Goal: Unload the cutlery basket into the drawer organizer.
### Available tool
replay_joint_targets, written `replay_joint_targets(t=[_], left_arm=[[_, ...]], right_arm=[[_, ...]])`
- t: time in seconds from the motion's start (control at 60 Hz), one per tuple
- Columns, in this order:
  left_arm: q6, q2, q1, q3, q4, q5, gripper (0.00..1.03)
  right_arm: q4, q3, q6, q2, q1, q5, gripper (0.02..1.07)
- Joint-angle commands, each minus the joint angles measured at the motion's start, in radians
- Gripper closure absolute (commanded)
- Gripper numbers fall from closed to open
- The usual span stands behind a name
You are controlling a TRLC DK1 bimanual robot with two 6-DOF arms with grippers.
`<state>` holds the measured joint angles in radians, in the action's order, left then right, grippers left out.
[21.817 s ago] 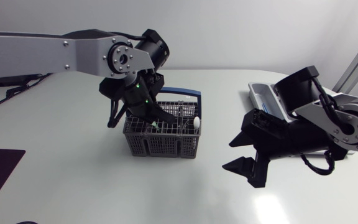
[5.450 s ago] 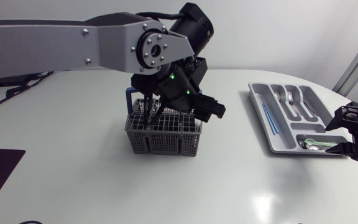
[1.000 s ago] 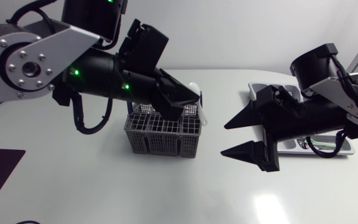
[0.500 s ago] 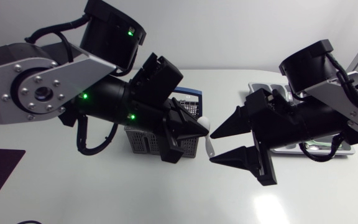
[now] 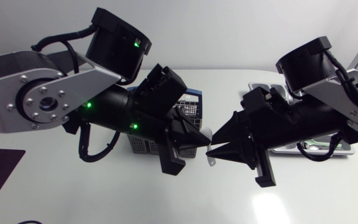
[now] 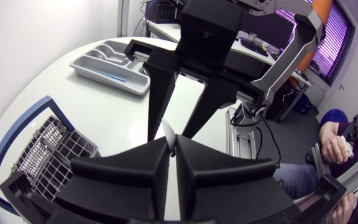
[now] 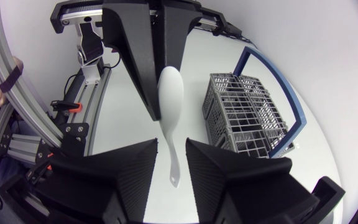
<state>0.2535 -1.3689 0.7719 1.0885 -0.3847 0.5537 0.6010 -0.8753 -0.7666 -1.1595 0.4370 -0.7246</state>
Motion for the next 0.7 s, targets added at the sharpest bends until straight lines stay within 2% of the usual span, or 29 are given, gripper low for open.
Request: replay_joint_targets(t=[0.0,0.133,0.233,0.283,0.35,0.483,0.683], left_arm=[[0.024,-0.013,0.009,-0.033,0.003,0.018,0.98],[0.026,-0.015,0.009,-0.032,0.003,0.018,0.98],[0.026,-0.015,0.007,-0.035,0.003,0.018,0.97],[0.026,-0.015,0.006,-0.035,0.003,0.018,0.89],[0.024,-0.015,0.004,-0.030,0.003,0.018,0.74],[0.015,-0.015,0.000,-0.016,0.000,0.018,0.54],[0.012,-0.033,-0.011,0.010,-0.034,0.002,0.32]], right_arm=[[-0.006,-0.019,0.023,0.001,0.008,-0.009,0.80],[-0.006,-0.021,0.027,0.003,0.012,-0.009,1.01],[-0.006,-0.013,0.027,0.001,0.012,-0.007,1.01],[-0.006,-0.011,0.027,0.001,0.011,-0.007,1.02],[-0.004,-0.010,0.027,-0.003,0.009,-0.006,1.02],[0.000,-0.008,0.029,-0.016,-0.001,-0.001,1.02],[-0.003,0.002,0.032,-0.022,-0.043,-0.001,1.01]])
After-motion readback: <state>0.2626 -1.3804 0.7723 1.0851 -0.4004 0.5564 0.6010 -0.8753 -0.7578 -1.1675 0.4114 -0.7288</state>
